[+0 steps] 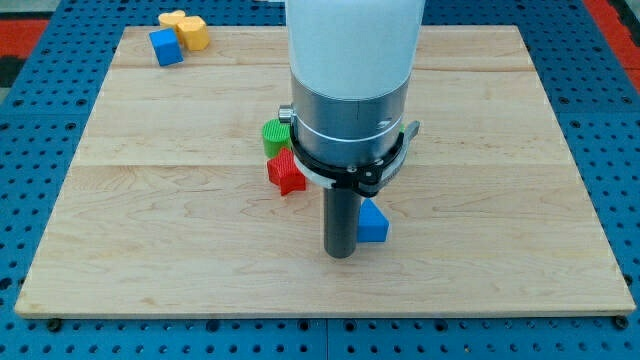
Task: Slide the green circle closer to the blue triangle
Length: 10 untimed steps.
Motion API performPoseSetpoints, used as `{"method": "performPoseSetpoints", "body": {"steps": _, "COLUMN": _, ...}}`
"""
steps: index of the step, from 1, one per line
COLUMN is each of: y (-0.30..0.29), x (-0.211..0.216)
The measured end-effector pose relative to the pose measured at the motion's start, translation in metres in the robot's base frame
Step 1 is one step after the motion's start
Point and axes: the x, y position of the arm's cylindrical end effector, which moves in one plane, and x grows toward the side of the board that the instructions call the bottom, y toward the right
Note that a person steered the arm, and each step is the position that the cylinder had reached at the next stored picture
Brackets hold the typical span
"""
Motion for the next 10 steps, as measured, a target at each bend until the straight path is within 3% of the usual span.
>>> {"method": "performPoseSetpoints", "body": {"steps": 1, "y": -0.031, "x": -0.003}}
{"method": "performPoseSetpoints", "body": {"steps": 2, "y": 0.006, "x": -0.032}}
{"method": "performPoseSetpoints", "body": {"steps": 4, "y": 0.106, "x": -0.001}}
{"method": "performPoseSetpoints", "body": {"steps": 5, "y": 0.073, "x": -0.021}}
{"method": "performPoseSetpoints", "body": {"steps": 7, "y": -0.113, "x": -0.051}}
{"method": "performPoseSetpoints", "body": {"steps": 9, "y": -0.109, "x": -0.155}}
{"method": "performPoseSetpoints", "body": {"steps": 10, "y": -0.066, "x": -0.148}}
